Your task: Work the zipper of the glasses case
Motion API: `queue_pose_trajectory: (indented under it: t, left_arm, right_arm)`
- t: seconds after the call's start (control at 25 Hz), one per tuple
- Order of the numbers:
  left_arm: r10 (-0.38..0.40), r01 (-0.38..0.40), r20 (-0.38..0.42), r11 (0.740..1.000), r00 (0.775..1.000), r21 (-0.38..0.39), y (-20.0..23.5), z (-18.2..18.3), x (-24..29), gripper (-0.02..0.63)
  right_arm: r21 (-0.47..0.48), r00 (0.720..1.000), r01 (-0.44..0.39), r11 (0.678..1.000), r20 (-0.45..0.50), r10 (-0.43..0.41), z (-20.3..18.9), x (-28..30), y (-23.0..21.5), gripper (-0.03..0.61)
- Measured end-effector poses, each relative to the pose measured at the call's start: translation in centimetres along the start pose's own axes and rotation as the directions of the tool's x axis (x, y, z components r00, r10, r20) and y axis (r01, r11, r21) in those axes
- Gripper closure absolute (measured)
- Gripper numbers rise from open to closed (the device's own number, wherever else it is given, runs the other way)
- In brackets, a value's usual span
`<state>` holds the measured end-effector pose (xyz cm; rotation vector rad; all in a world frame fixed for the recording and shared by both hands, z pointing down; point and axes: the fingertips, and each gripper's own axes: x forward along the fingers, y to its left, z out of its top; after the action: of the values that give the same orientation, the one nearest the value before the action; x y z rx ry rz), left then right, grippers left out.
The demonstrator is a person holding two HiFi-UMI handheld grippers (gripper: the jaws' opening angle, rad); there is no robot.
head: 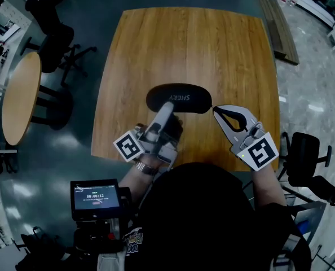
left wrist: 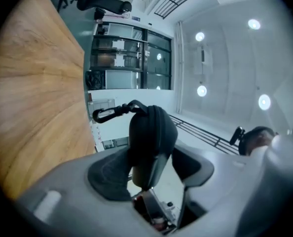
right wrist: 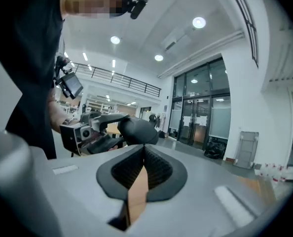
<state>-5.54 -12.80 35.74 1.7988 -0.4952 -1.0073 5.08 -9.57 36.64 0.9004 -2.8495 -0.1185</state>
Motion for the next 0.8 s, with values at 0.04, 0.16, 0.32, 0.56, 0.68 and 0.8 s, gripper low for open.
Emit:
queue_pose_trajectory:
  t: [0.04,0.16,0.32,0.56,0.68,0.8]
  left_arm:
    - [0.005,-0.004,0.044,1.000,0.999,-0.025,0.2,0.3,-0.3,0.368]
    - [0.020,-0.005,0.159,0.996,0.987,-0.094,1.0,1.3,-0.9,0.374]
    - [0.021,-0.006,0.156,0.995,0.988,-0.100,1.3,1.1,-1.0,0.376]
    - [0.036,-0.036,0.077,0.999,0.996,0.004,0.8,0.4,-0.5,0.374]
    - [0.051,-0.052,0.051,0.999,0.997,0.016,0.9,-0.4,-0.6,0.374]
    - [0.061,-0.061,0.041,0.998,0.997,0.002,1.2,-1.0,-0.6,0.374]
  right_arm:
    - [0.010,1.000,-0.002,1.000,0.014,0.002,0.2,0.1,0.1,0.572]
    - [-0.013,1.000,-0.003,1.000,0.028,0.003,0.6,0.6,0.9,0.572]
    - [0.018,0.999,0.003,1.000,0.041,-0.003,0.5,0.5,0.8,0.566]
    - [0.034,0.998,-0.031,0.999,0.056,0.029,0.9,1.1,1.6,0.417]
    - [-0.013,0.999,-0.034,0.999,0.036,0.035,1.1,1.6,1.7,0.267]
    - [-0.132,0.998,-0.046,0.990,-0.039,0.042,0.3,2.4,2.2,0.238]
